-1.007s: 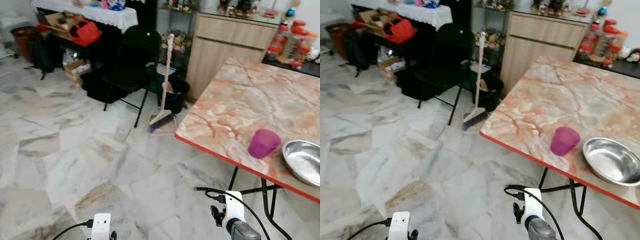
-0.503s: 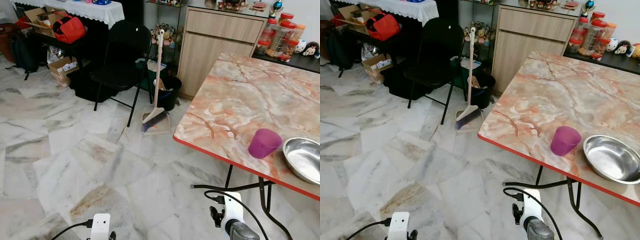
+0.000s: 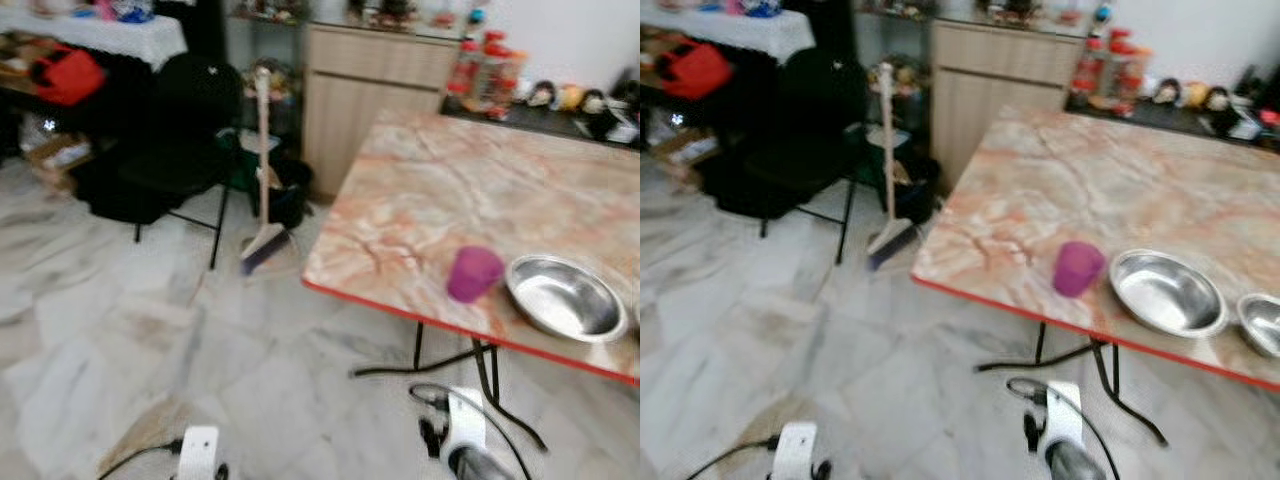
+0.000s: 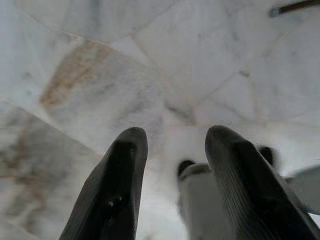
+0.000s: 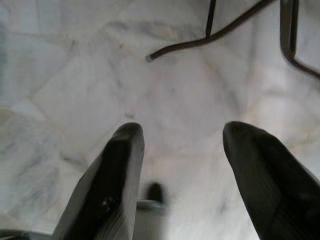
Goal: Setting the table
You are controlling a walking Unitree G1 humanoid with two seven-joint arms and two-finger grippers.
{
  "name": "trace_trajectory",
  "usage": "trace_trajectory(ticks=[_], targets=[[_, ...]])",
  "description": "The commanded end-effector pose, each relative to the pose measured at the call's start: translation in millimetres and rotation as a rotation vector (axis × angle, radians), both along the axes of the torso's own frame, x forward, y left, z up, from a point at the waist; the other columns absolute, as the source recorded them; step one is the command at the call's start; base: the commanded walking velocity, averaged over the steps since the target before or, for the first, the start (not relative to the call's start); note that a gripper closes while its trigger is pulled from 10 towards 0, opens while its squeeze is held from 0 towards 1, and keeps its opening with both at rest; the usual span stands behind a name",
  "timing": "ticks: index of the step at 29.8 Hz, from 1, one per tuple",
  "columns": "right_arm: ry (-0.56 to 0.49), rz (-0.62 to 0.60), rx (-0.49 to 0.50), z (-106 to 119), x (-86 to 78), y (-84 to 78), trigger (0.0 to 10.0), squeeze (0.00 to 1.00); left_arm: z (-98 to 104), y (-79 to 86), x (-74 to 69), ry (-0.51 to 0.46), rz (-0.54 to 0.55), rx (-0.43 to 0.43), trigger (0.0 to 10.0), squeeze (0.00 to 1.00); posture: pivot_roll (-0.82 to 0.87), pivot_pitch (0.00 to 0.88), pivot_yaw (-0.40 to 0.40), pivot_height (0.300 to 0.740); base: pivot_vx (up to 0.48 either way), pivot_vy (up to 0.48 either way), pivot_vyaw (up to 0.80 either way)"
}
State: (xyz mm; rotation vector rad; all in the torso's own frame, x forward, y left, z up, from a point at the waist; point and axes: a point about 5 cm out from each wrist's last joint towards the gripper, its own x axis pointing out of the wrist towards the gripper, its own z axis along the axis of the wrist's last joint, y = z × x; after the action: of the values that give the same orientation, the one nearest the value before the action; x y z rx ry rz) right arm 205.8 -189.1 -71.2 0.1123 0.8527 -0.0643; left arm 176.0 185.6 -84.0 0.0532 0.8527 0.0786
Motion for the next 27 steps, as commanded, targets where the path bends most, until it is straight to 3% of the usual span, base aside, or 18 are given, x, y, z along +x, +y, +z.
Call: trace_trajectory(ticks=[1, 18, 27], targets=[[-0.003, -0.019, -0.007, 1.0, 0.8, -4.4, 10.0, 0.0, -0.4, -6.8, 0.7, -0.001, -0.01, -0.018, 10.0, 0.0, 0.02, 0.0, -0.019, 0.719, 0.0, 0.0, -0.59], [-0.005, -0.01, 0.0, 0.7, 1.4, 0.0, 10.0, 0.0, -0.5, -6.3, 0.5, -0.001, -0.009, -0.024, 10.0, 0.0, 0.02, 0.0, -0.015, 0.719, 0.0, 0.0, -0.6], [-0.024, -0.028, 0.006, 1.7, 2.7, 1.1, 10.0, 0.0, 3.3, -8.3, 8.8, -0.025, -0.017, -0.03, 10.0, 0.0, 0.03, 0.0, -0.008, 0.719, 0.0, 0.0, 0.0]])
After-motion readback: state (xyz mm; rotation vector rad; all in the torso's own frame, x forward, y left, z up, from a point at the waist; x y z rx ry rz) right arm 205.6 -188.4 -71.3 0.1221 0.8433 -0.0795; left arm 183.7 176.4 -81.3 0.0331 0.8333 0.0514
